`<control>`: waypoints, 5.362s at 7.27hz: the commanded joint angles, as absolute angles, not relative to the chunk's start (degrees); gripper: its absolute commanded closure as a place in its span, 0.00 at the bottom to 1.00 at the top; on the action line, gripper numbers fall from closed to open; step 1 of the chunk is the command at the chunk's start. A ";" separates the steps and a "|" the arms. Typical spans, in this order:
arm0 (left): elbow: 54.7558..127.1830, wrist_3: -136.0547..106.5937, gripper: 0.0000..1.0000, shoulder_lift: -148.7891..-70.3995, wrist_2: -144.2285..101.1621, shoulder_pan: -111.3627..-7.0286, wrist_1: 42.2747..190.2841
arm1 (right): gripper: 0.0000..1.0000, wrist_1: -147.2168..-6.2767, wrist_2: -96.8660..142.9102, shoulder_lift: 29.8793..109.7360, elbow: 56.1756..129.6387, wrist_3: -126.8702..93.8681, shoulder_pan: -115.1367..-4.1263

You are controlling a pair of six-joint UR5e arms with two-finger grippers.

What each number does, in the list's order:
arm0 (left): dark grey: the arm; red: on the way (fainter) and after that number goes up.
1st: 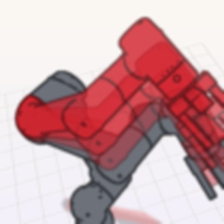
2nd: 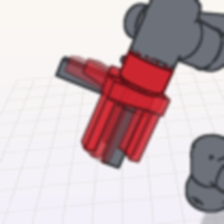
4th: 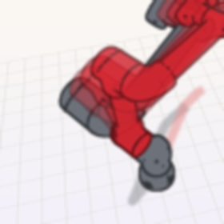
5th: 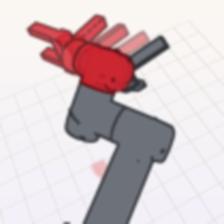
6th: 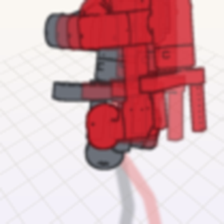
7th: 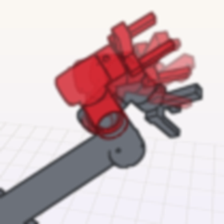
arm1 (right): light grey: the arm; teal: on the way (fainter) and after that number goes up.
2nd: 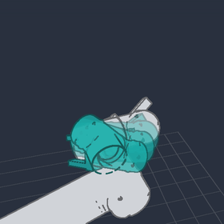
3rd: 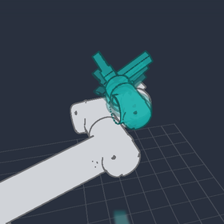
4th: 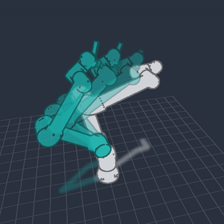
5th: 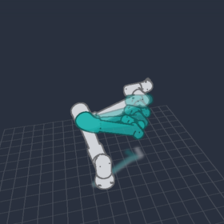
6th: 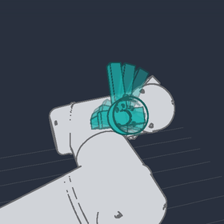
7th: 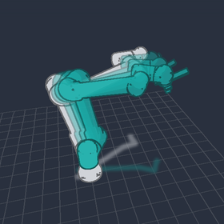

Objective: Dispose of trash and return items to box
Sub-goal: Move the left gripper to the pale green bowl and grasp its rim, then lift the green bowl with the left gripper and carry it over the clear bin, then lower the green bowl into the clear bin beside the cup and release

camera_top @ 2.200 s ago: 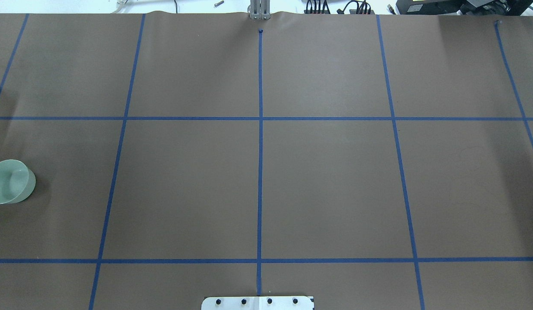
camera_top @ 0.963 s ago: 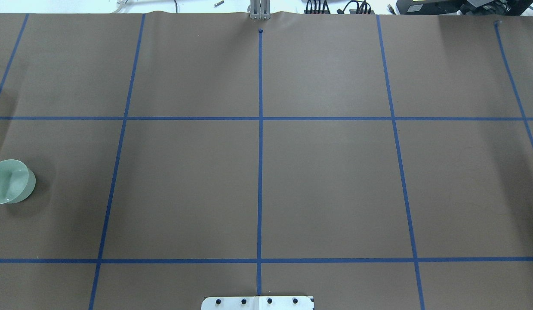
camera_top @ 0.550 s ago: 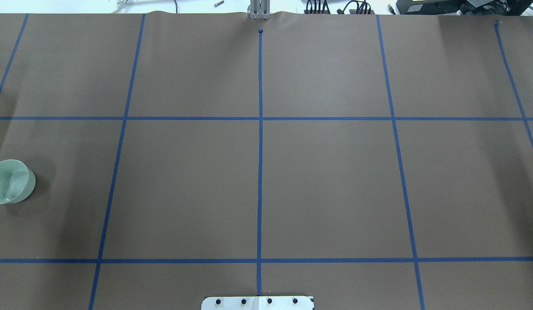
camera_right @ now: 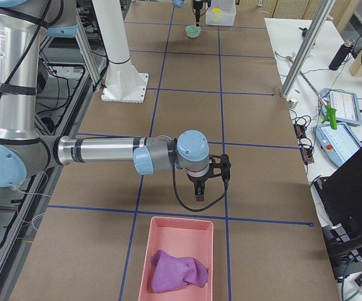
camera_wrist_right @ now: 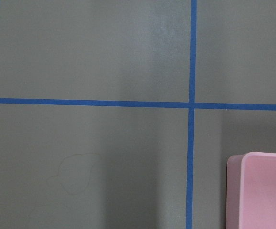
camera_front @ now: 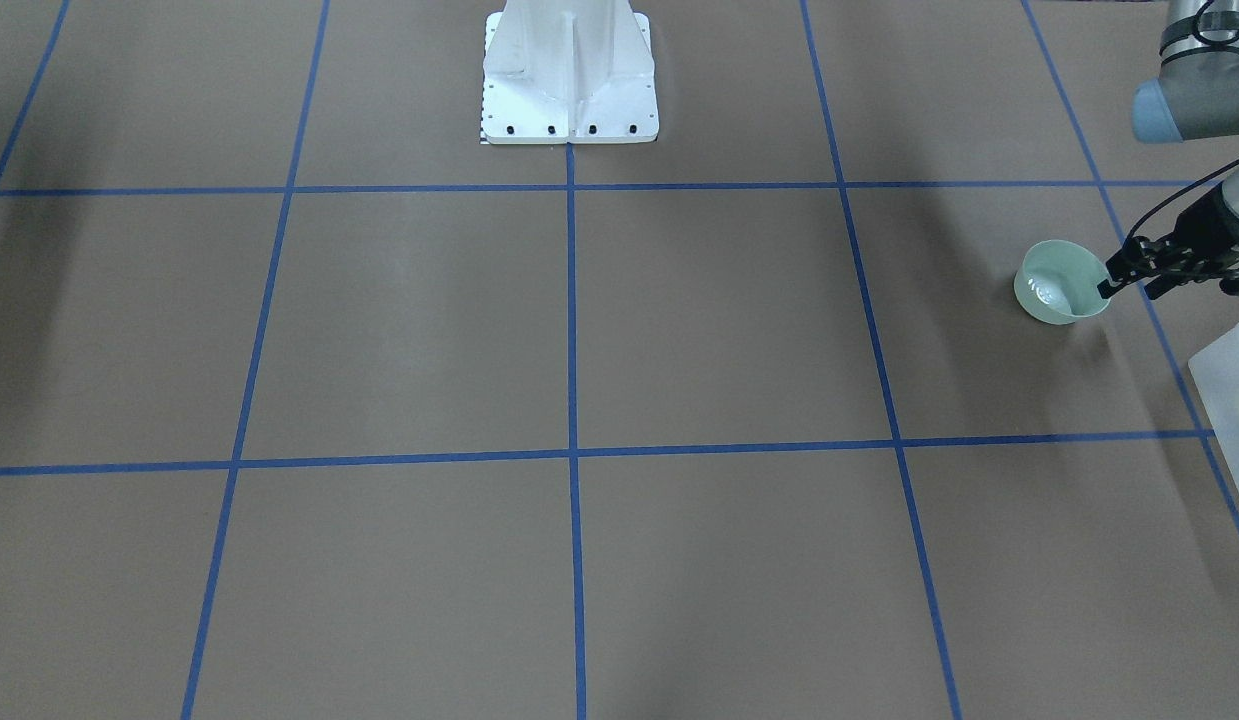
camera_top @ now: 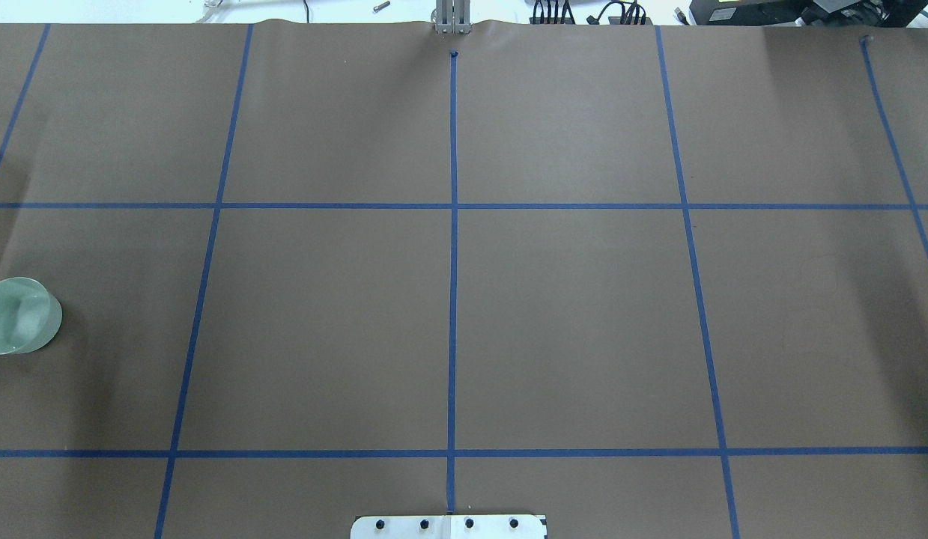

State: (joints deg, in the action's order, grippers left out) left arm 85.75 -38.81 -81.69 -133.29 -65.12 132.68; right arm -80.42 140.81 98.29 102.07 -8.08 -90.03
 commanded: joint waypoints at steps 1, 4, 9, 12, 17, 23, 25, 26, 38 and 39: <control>84.55 -39.38 0.39 -82.35 -133.33 -63.90 134.46 | 0.00 -80.42 140.80 98.35 102.13 -8.09 -89.91; 84.55 -39.46 1.00 -82.09 -133.77 -63.90 136.40 | 0.00 -80.51 140.89 98.35 102.04 -8.09 -89.74; 84.64 -34.23 1.00 -85.07 -148.44 -74.24 132.48 | 0.00 -80.33 140.80 98.35 102.13 -8.88 -89.56; 80.20 6.61 1.00 -97.85 -142.96 -90.74 95.32 | 0.00 -80.33 140.89 98.35 102.04 -8.96 -89.39; 51.25 -8.21 1.00 -107.14 -136.59 -98.26 106.99 | 0.00 -80.24 140.71 98.26 101.78 -8.88 -88.68; 39.55 -27.33 1.00 -109.79 -133.86 -98.17 119.62 | 0.00 -80.24 141.06 98.44 102.48 -8.96 -88.77; 39.46 -27.42 1.00 -109.51 -133.86 -98.00 119.88 | 0.00 -80.24 140.71 98.35 102.39 -8.88 -88.59; 39.03 -27.42 1.00 -109.60 -133.77 -97.91 120.40 | 0.00 -80.24 140.71 98.35 102.22 -8.88 -88.33; 103.57 -5.44 0.02 -87.01 -136.50 -88.71 94.67 | 0.00 -81.12 138.32 97.55 103.71 -3.09 -90.43; 107.45 -5.10 0.02 -88.14 -136.06 -88.59 87.78 | 0.00 -81.21 138.25 97.47 103.54 -3.08 -90.44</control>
